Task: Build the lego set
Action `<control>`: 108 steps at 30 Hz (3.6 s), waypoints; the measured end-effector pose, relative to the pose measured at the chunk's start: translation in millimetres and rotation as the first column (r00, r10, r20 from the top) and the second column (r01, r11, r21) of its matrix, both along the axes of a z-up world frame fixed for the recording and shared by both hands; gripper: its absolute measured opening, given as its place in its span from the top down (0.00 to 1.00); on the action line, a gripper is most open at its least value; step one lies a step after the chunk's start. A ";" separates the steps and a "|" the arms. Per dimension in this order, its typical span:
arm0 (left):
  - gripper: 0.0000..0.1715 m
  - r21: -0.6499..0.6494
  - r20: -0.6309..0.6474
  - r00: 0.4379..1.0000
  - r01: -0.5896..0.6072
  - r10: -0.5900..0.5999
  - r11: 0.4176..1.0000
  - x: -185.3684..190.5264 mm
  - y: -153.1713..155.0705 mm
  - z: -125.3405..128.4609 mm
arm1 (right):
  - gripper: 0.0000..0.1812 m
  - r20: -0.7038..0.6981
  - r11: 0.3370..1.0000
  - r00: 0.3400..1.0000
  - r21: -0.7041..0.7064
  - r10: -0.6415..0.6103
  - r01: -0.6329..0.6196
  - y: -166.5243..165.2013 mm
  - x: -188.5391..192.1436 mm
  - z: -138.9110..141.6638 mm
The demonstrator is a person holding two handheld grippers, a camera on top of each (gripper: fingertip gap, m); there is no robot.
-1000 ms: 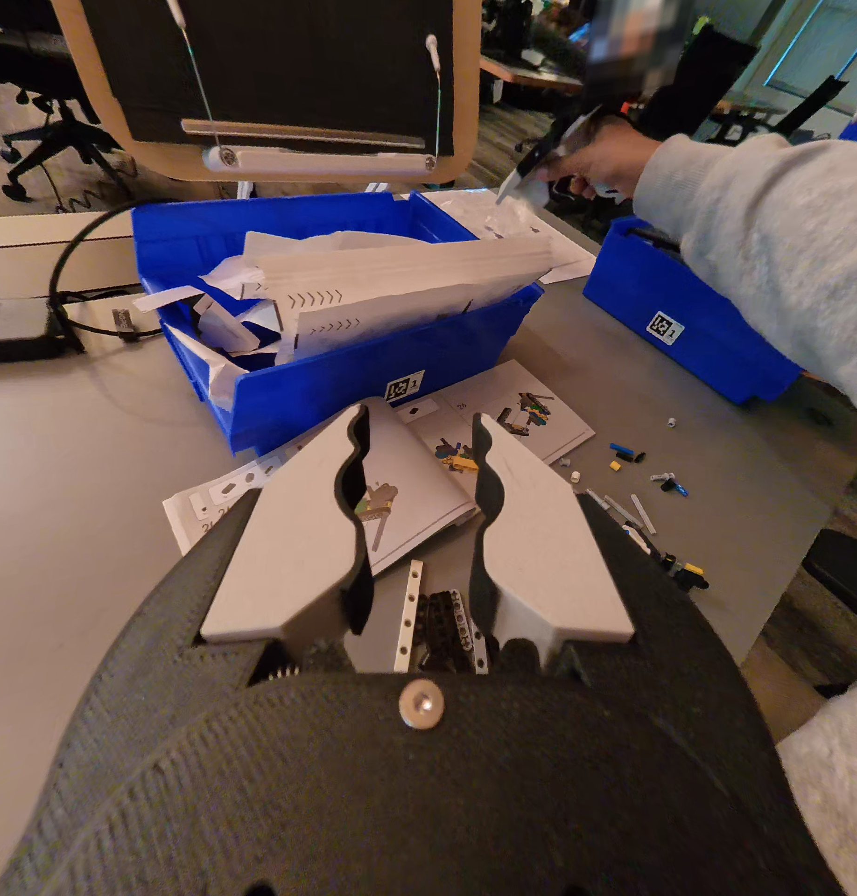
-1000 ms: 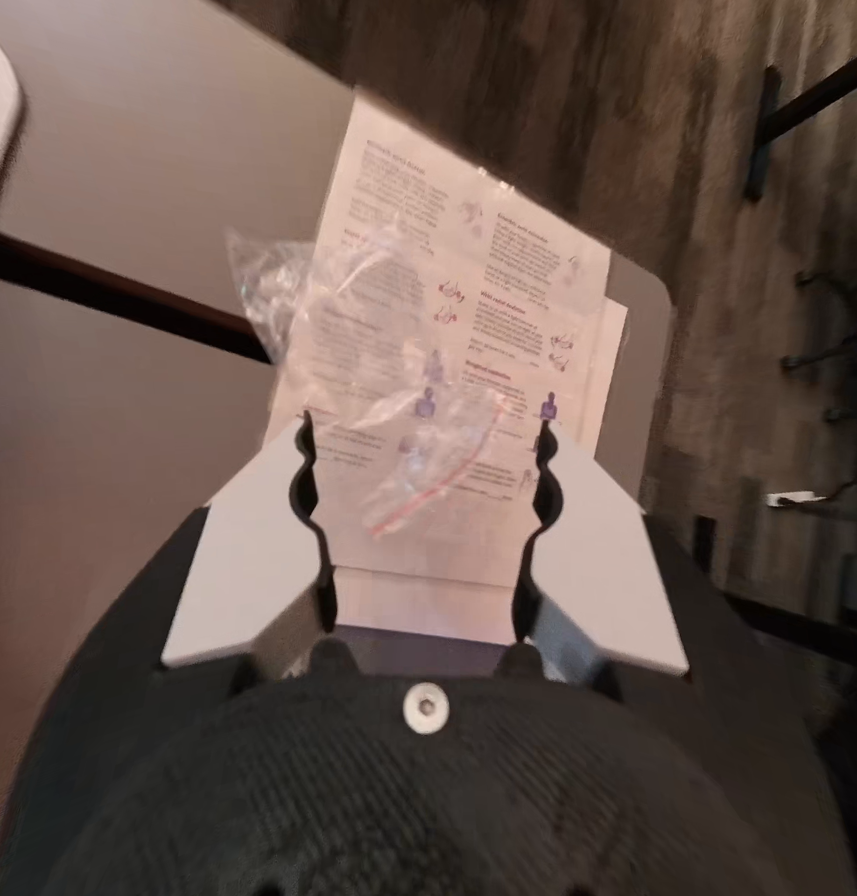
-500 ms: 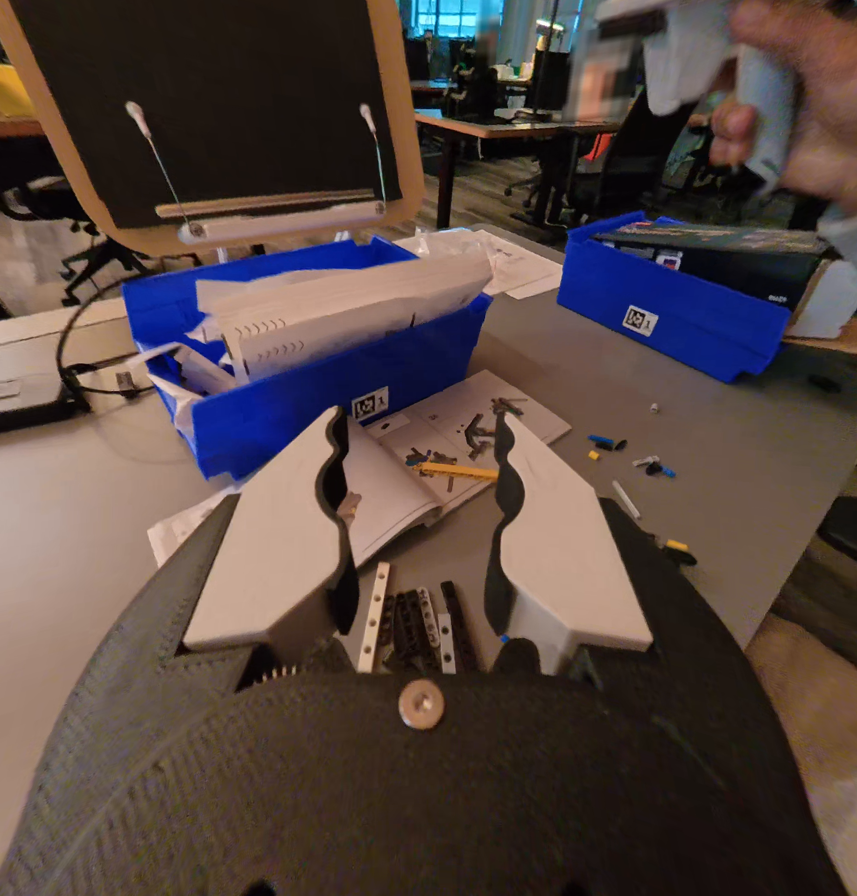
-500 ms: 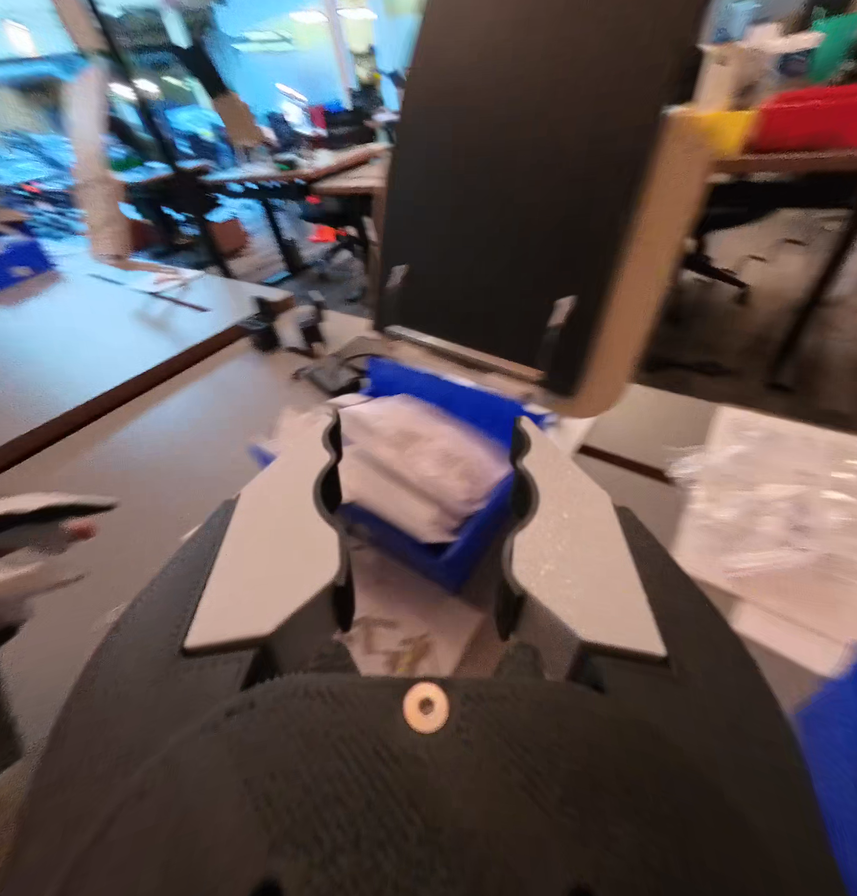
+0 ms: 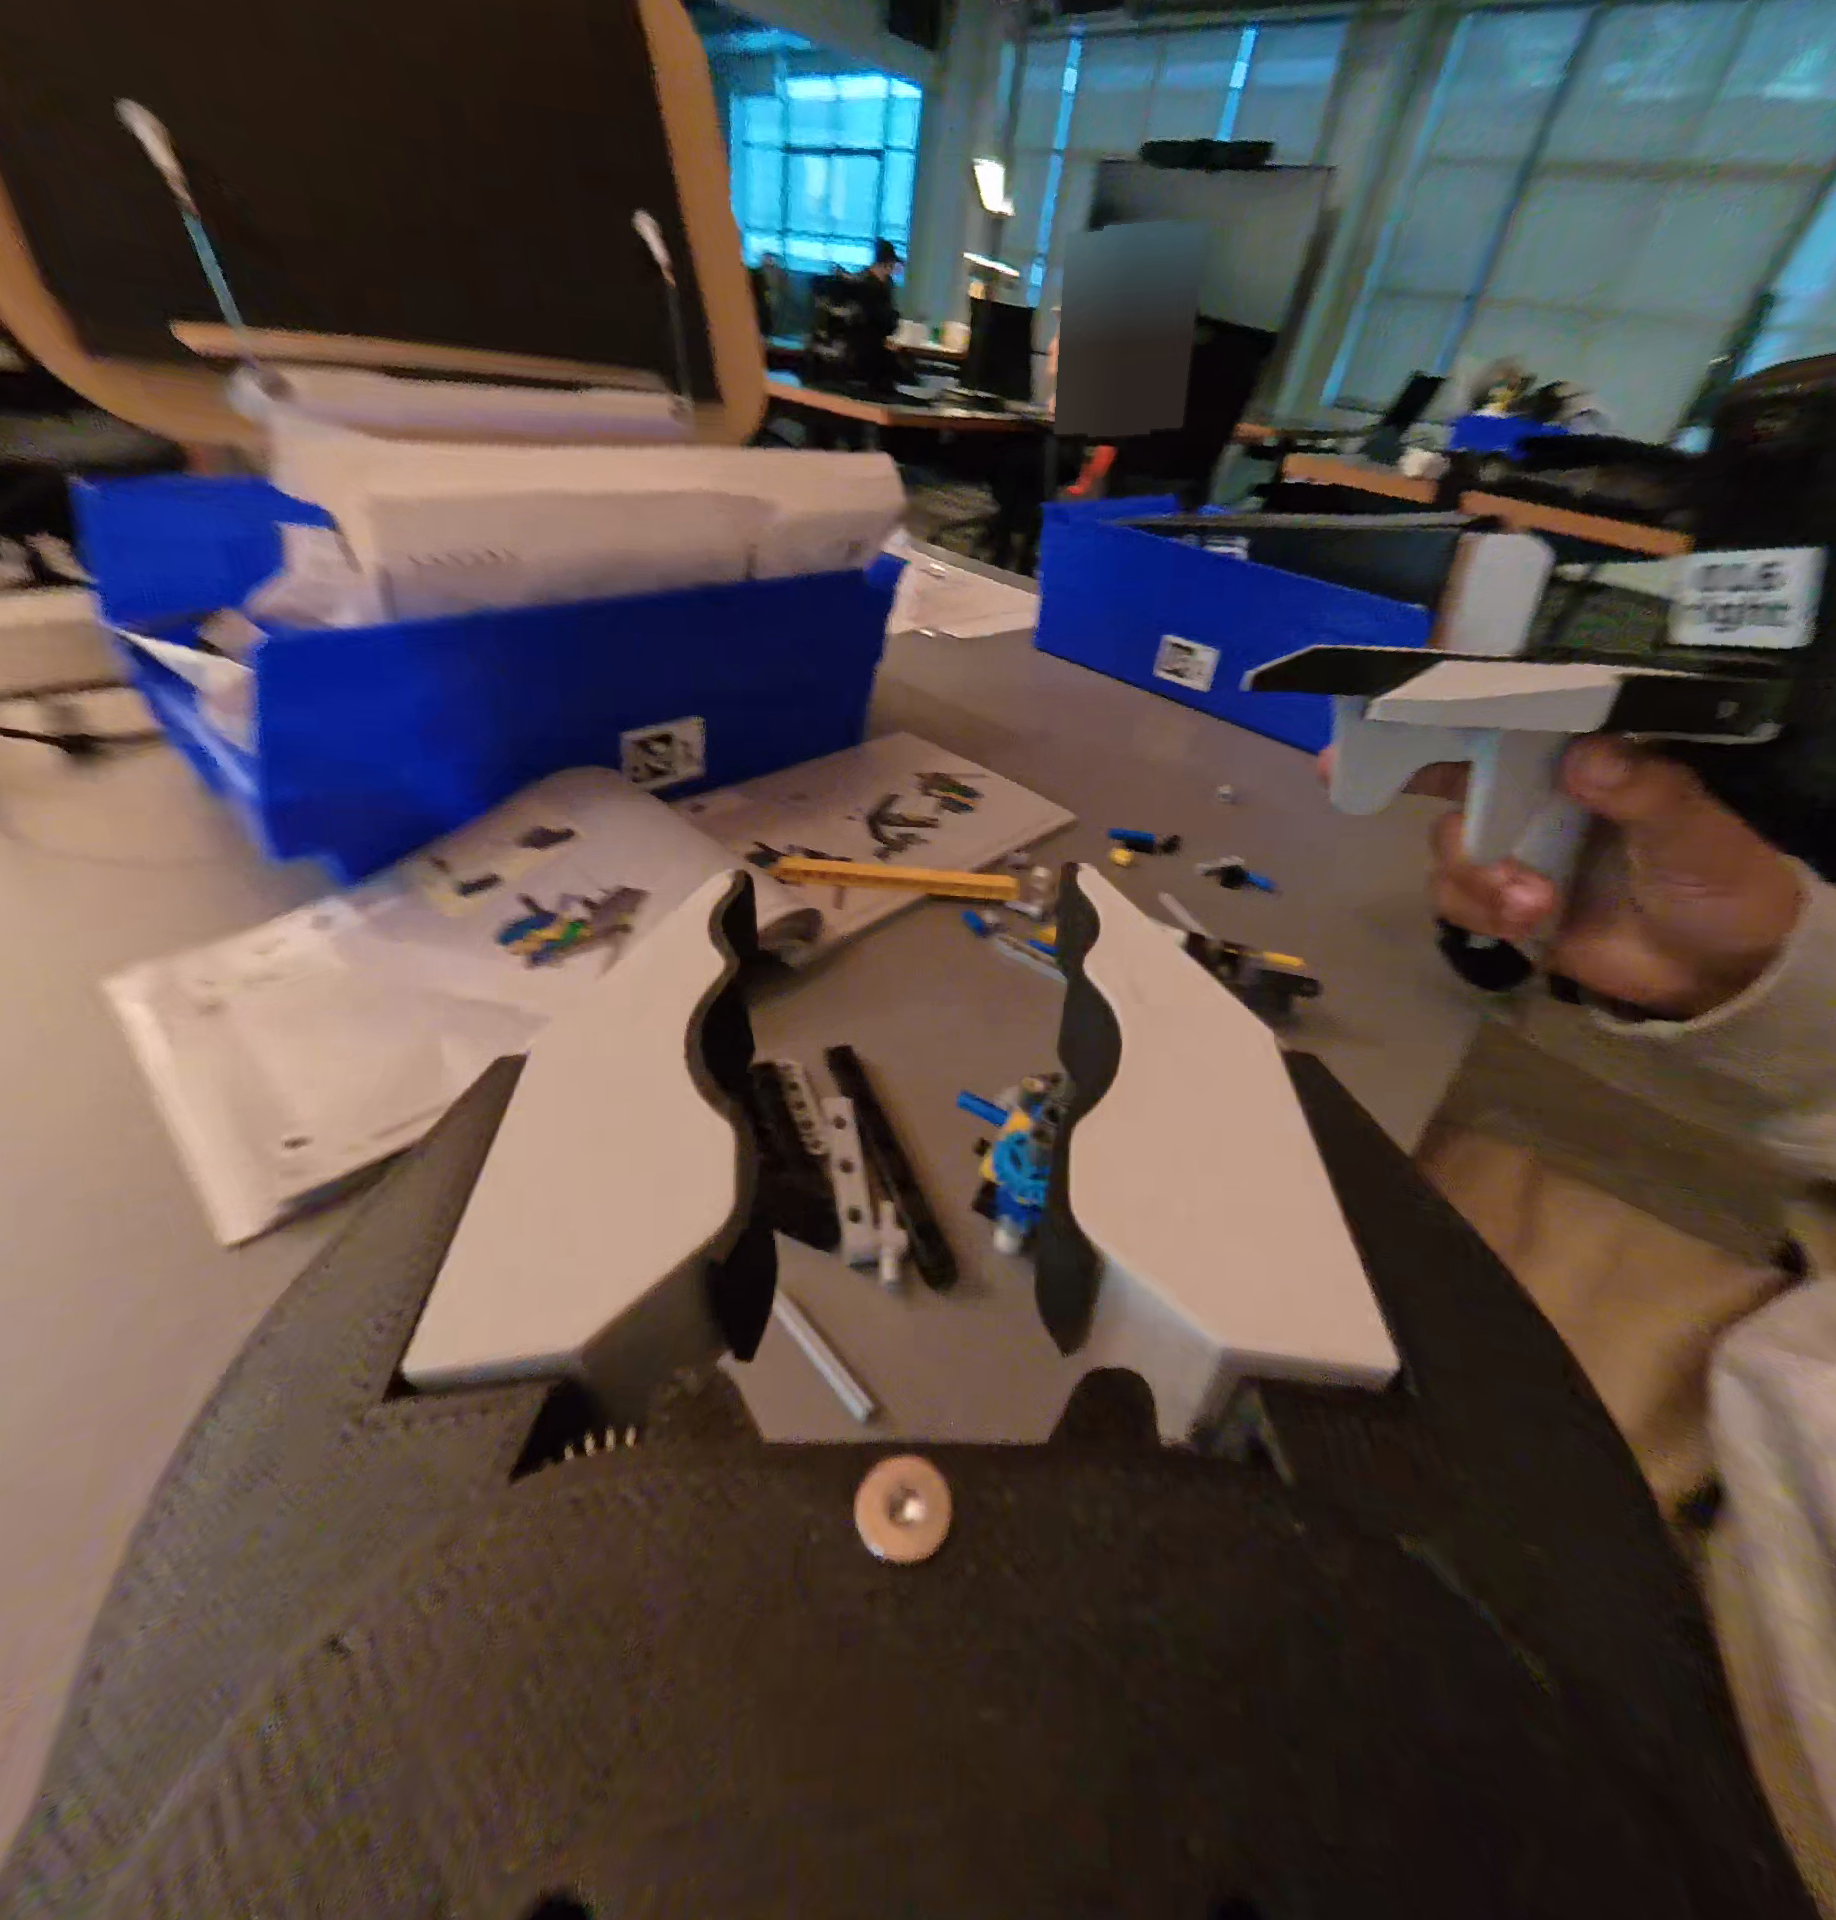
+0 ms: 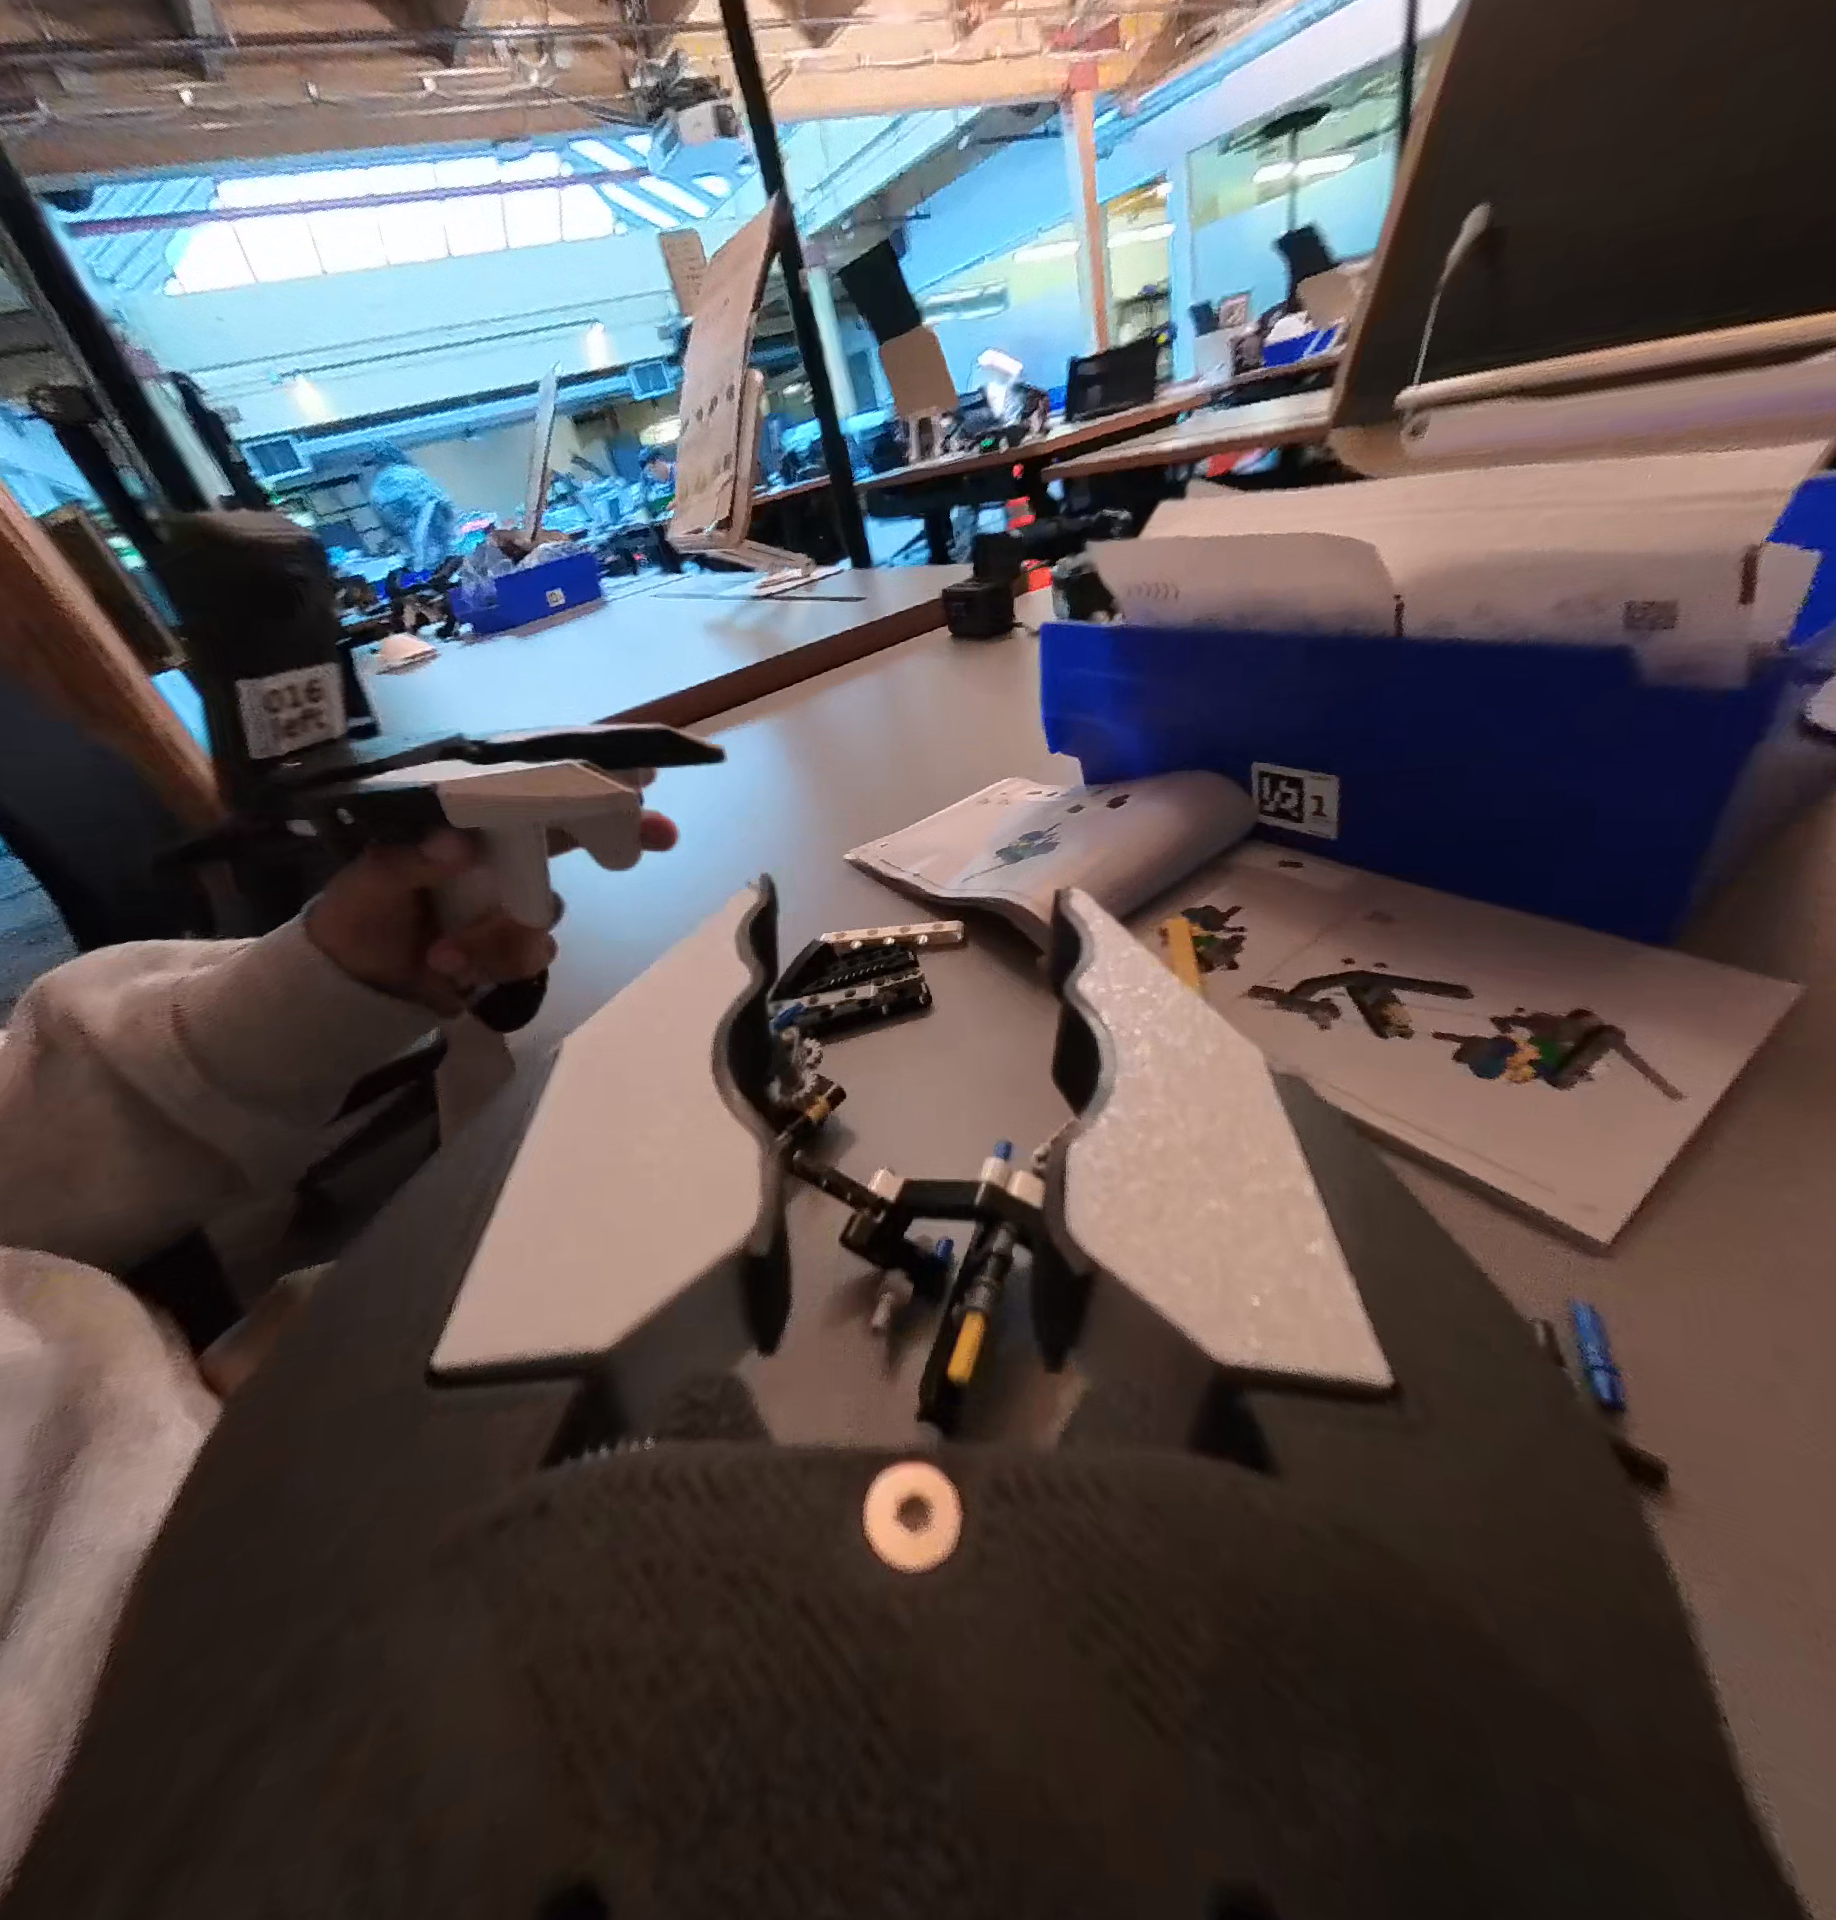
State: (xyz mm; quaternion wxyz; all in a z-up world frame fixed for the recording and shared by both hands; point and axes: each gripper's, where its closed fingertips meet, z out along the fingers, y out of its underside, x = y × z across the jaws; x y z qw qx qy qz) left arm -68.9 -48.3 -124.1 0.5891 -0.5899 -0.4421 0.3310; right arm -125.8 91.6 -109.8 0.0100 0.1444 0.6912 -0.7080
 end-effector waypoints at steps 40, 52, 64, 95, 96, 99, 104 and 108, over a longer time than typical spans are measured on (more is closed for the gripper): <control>0.59 -0.005 0.231 0.968 0.103 -0.099 0.995 -23.2 14.4 -46.0 | 0.67 -0.110 0.882 0.994 0.471 0.027 0.028 -22.3 -23.4 -83.8; 0.61 0.009 0.230 0.969 0.092 -0.092 0.996 -25.9 11.9 -45.4 | 0.81 -0.022 0.750 0.999 0.661 0.037 -0.013 -53.3 -78.0 -100.5; 0.62 0.008 0.202 0.976 0.082 -0.082 0.997 -24.5 10.3 -41.4 | 0.96 -0.103 0.784 0.974 0.580 -0.199 0.222 29.1 -130.5 -51.8; 0.63 0.021 0.244 0.967 0.066 -0.069 0.998 -28.1 7.6 -47.3 | 0.94 -0.102 0.746 0.917 0.550 -0.386 0.375 102.0 -117.3 -86.1; 0.63 0.016 0.248 0.966 0.069 -0.071 0.998 -28.1 8.3 -47.9 | 0.95 -0.107 0.756 0.919 0.536 -0.380 0.375 100.3 -117.2 -84.1; 0.63 -0.022 0.263 0.962 0.087 -0.078 0.996 -27.9 13.3 -51.7 | 0.97 -0.135 0.768 0.918 0.511 -0.372 0.386 97.5 -117.7 -80.0; 0.64 -0.027 0.278 0.957 0.091 -0.080 0.995 -28.7 14.3 -54.1 | 0.98 -0.115 0.792 0.924 0.484 -0.364 0.372 94.8 -118.2 -79.9; 0.63 0.028 0.279 0.956 0.086 -0.091 0.996 -29.2 10.3 -52.1 | 0.98 -0.073 0.804 0.926 0.475 -0.369 0.358 95.6 -121.0 -83.9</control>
